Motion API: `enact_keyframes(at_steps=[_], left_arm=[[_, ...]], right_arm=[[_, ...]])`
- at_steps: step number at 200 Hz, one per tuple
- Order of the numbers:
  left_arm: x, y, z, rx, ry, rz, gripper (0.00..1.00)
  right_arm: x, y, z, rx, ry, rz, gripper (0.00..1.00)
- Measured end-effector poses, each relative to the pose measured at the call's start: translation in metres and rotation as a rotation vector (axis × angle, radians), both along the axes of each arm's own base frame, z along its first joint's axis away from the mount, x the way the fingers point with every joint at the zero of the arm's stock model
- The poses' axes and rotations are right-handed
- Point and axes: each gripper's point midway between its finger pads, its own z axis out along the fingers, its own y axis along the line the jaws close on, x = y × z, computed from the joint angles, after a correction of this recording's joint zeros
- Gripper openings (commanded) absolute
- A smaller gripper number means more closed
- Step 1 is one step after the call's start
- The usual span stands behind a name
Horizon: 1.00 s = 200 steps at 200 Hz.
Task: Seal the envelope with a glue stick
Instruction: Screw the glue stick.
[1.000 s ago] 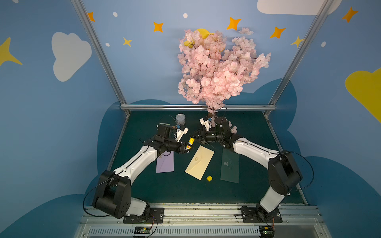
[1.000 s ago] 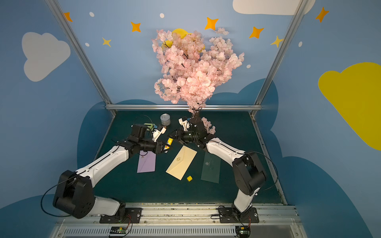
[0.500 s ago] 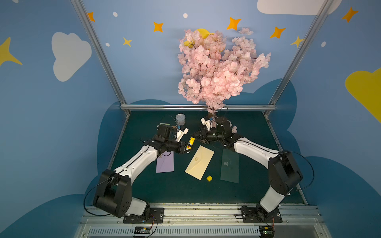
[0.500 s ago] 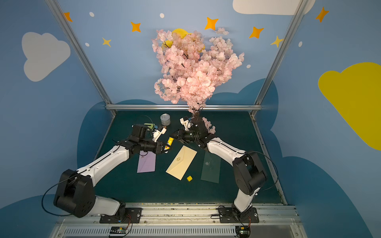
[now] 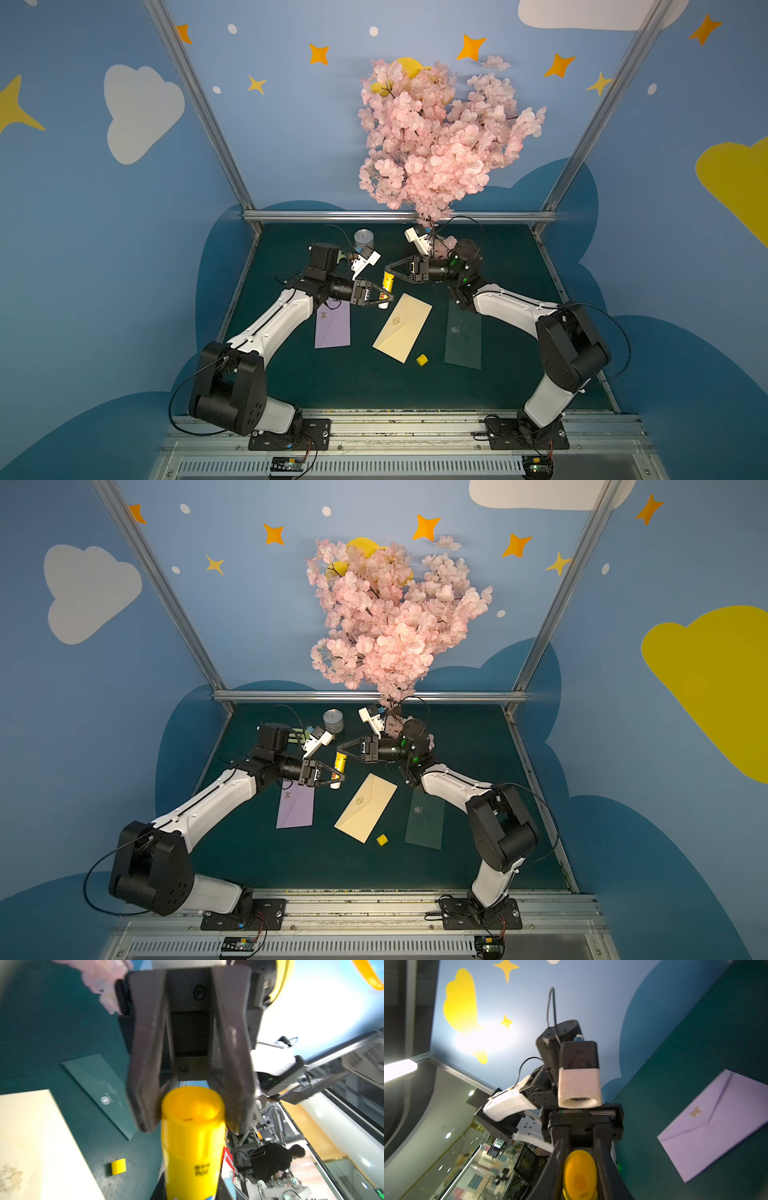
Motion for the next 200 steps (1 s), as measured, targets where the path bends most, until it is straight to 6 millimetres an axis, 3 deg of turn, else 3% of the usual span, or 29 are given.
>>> enact_keyframes(at_steps=[15, 40, 73, 139, 184, 200], left_arm=[[-0.009, 0.002, 0.011, -0.041, 0.003, -0.044, 0.02], [-0.018, 0.006, 0.017, -0.077, 0.019, -0.084, 0.02], [-0.011, 0.009, 0.016, -0.068, -0.009, -0.049, 0.03], [0.032, 0.016, -0.034, 0.196, -0.110, 0.221, 0.02], [0.044, 0.017, -0.063, 0.334, -0.121, 0.293, 0.03], [0.045, 0.017, -0.068, 0.359, -0.120, 0.301, 0.03]], right_arm=[[-0.009, -0.002, 0.009, 0.041, -0.036, 0.064, 0.18], [-0.021, -0.005, 0.014, 0.063, -0.069, 0.130, 0.27], [-0.015, -0.008, 0.013, 0.058, -0.046, 0.120, 0.36], [0.038, 0.001, -0.034, -0.166, 0.185, -0.156, 0.48], [0.042, 0.013, -0.054, -0.301, 0.234, -0.230, 0.45], [0.042, 0.015, -0.061, -0.339, 0.239, -0.251, 0.39]])
